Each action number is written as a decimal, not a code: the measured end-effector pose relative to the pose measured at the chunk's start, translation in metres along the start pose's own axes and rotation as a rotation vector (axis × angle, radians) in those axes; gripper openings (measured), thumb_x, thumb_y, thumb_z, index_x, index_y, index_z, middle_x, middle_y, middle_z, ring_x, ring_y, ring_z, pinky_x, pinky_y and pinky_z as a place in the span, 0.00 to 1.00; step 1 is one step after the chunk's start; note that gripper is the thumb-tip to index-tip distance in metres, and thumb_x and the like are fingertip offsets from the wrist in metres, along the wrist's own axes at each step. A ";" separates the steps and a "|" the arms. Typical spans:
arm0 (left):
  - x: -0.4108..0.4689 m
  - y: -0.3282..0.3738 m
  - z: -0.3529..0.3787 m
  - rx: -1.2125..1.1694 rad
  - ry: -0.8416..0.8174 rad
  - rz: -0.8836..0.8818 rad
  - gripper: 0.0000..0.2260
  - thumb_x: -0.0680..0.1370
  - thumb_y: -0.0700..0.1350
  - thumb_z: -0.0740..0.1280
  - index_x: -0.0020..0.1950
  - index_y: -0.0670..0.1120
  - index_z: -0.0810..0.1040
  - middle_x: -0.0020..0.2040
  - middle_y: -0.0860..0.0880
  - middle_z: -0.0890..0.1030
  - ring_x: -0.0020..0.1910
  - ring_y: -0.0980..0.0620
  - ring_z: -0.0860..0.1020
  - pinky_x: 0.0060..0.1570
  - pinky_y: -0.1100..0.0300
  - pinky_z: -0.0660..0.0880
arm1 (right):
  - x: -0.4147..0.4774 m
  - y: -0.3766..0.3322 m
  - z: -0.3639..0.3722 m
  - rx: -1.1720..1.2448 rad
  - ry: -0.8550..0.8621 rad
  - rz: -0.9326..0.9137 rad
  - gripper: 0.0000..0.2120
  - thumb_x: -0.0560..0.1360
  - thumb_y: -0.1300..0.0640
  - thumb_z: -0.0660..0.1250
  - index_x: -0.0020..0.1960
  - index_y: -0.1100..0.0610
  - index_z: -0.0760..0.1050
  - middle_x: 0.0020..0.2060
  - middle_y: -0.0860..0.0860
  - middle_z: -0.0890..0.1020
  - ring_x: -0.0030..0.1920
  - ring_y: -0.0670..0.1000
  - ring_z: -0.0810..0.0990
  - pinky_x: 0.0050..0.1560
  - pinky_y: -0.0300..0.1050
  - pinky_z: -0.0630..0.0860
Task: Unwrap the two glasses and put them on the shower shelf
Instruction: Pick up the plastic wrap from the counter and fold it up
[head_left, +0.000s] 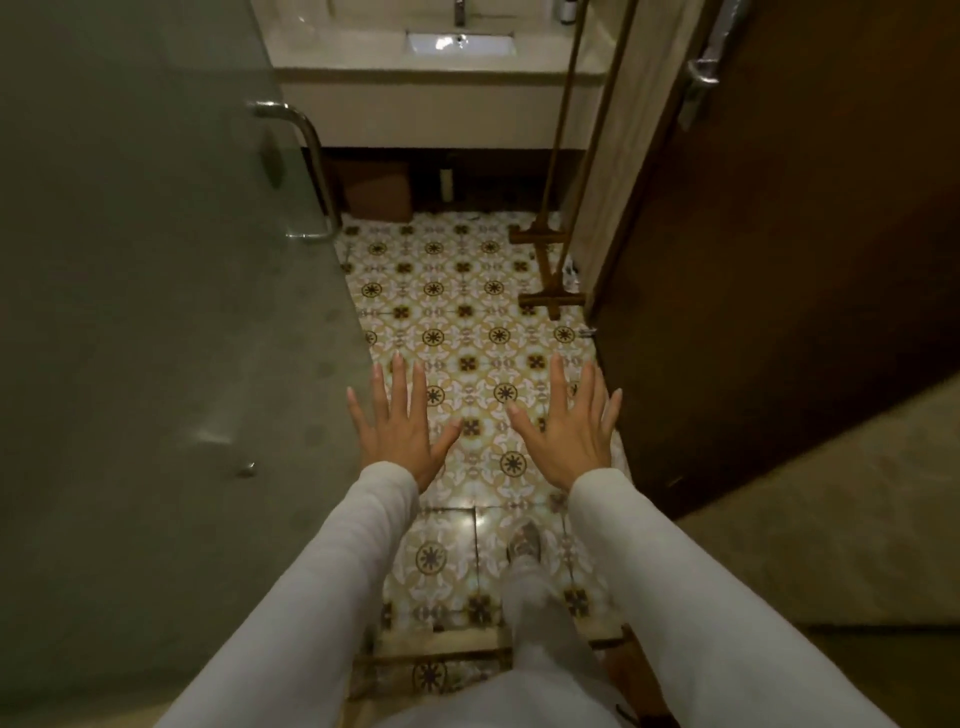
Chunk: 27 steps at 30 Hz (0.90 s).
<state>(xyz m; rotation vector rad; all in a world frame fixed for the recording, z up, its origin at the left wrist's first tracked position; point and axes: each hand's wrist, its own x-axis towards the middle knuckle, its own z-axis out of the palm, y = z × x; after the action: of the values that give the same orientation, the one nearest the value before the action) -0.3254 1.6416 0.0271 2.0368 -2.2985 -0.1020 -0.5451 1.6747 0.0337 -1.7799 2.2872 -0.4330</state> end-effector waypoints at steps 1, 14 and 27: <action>0.019 0.006 0.003 0.003 0.008 -0.012 0.41 0.77 0.72 0.45 0.81 0.49 0.40 0.82 0.47 0.38 0.80 0.42 0.36 0.74 0.32 0.36 | 0.021 0.004 0.002 0.006 0.004 -0.017 0.43 0.76 0.25 0.48 0.83 0.44 0.39 0.83 0.61 0.43 0.82 0.60 0.39 0.77 0.67 0.33; 0.238 0.104 -0.001 0.004 0.027 -0.083 0.41 0.76 0.72 0.44 0.81 0.50 0.40 0.82 0.46 0.37 0.80 0.43 0.36 0.75 0.34 0.36 | 0.262 0.057 -0.014 0.018 -0.044 -0.092 0.43 0.76 0.25 0.48 0.83 0.46 0.42 0.83 0.61 0.43 0.82 0.60 0.38 0.77 0.66 0.33; 0.369 0.086 0.024 0.030 -0.004 -0.155 0.41 0.76 0.72 0.46 0.81 0.50 0.41 0.82 0.46 0.40 0.80 0.41 0.39 0.75 0.32 0.41 | 0.413 0.032 0.013 0.043 -0.145 -0.168 0.44 0.76 0.25 0.51 0.83 0.46 0.41 0.82 0.61 0.43 0.82 0.61 0.39 0.77 0.65 0.33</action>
<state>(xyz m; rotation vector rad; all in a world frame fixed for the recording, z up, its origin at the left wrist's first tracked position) -0.4571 1.2856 0.0136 2.2293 -2.1536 -0.0804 -0.6720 1.2804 0.0164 -1.9225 2.0264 -0.3649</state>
